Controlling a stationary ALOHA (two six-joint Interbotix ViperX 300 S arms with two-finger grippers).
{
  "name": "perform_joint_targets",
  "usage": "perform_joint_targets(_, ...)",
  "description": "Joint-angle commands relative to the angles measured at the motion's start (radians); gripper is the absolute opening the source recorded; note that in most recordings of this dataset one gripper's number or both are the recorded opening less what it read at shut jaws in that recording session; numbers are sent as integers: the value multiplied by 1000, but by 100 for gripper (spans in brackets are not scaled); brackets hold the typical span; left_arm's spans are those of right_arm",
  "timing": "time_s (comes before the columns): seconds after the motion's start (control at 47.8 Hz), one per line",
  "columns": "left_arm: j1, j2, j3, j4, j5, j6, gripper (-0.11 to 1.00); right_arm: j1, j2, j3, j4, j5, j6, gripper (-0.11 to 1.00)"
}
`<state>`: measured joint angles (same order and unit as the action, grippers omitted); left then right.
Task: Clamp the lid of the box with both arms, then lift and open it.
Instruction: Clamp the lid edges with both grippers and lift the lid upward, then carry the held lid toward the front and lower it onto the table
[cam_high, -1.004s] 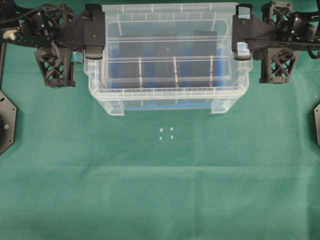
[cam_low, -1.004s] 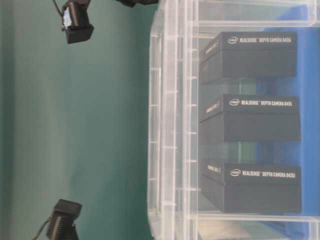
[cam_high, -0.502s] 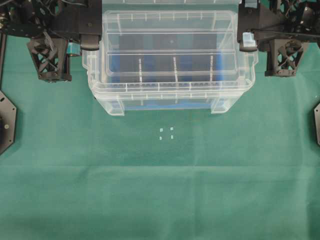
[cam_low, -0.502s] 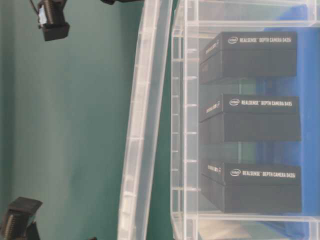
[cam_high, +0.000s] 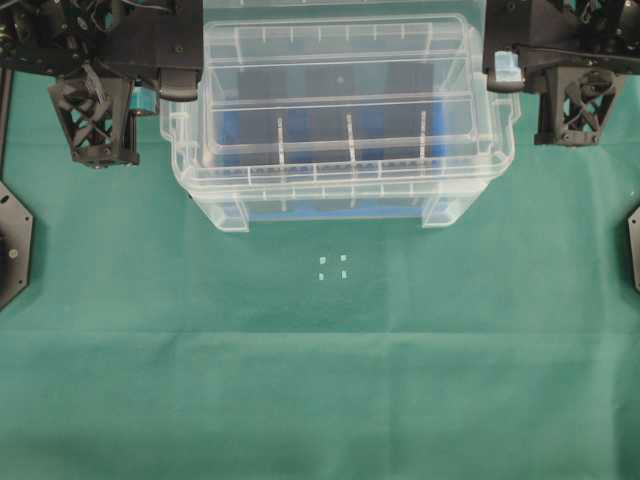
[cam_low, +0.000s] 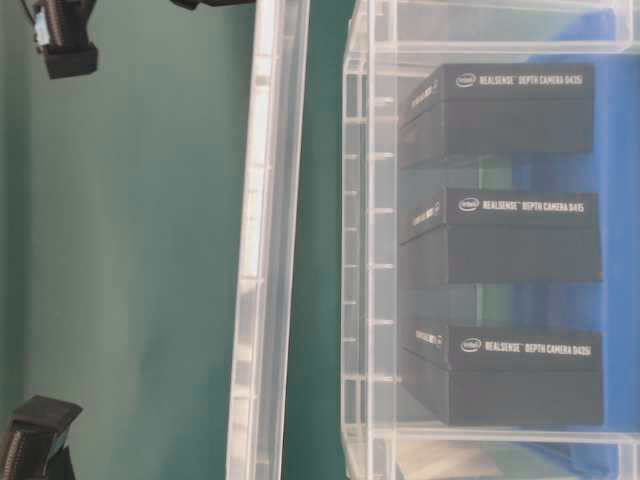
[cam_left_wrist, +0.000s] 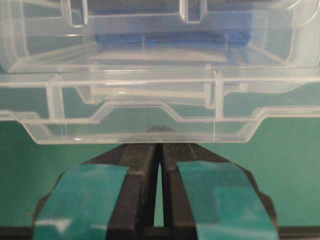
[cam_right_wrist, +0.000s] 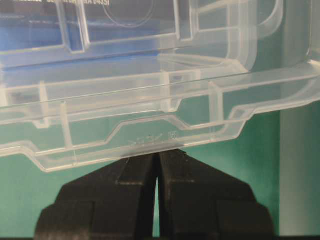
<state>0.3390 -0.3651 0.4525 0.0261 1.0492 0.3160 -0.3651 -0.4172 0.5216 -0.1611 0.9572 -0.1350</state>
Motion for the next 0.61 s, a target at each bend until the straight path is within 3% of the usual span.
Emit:
perform_joint_targets(0.0,-21,-14,-58,-6,-18,-3,1,40,-11,-63,8,-11,15,0)
perform_joint_targets(0.418,-37,-20,-55,-6,-2,-38,1,66,-12,-66,6,11,28,0)
perform_joint_targets(0.586,-77,-23,-48,-5,11,-92,1,110,-21,-67,6,46,75,0)
